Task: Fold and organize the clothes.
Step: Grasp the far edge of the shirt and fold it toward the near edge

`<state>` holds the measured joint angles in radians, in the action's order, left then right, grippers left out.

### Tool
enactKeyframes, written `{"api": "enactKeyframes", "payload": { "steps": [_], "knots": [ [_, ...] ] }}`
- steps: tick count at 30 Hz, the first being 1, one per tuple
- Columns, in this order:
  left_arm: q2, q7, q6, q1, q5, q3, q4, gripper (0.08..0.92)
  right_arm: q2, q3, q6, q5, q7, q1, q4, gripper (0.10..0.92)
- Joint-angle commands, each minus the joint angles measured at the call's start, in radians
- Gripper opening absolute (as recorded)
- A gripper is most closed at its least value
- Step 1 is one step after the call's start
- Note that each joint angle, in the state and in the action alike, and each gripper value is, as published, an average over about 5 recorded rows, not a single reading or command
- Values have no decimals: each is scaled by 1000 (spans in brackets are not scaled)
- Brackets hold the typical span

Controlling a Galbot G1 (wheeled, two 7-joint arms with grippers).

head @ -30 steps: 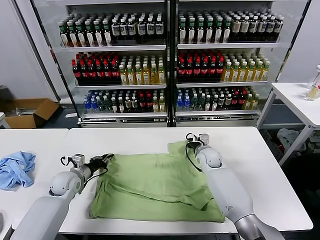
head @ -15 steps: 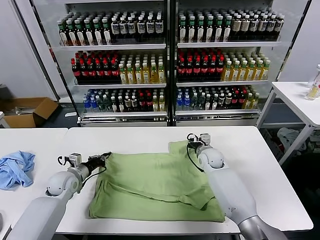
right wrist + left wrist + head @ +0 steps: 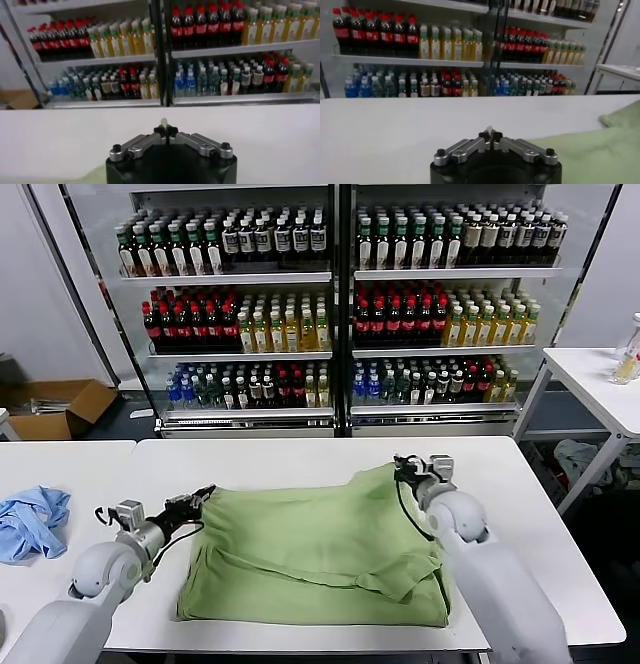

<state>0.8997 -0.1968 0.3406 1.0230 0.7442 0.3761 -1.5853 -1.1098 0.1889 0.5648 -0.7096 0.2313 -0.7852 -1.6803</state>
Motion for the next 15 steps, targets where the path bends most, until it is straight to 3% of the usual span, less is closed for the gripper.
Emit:
{"api": "enactKeyframes", "payload": {
  "steps": [1,15],
  "knots": [
    [-15,-4,-23,174,21,87,-106,85,132,78,14,-58,22,-259,-352,111],
    [-22,-7,-27,287,3,126,-188,85,129,160,12,-1,7,-474,-454,111]
  ]
}}
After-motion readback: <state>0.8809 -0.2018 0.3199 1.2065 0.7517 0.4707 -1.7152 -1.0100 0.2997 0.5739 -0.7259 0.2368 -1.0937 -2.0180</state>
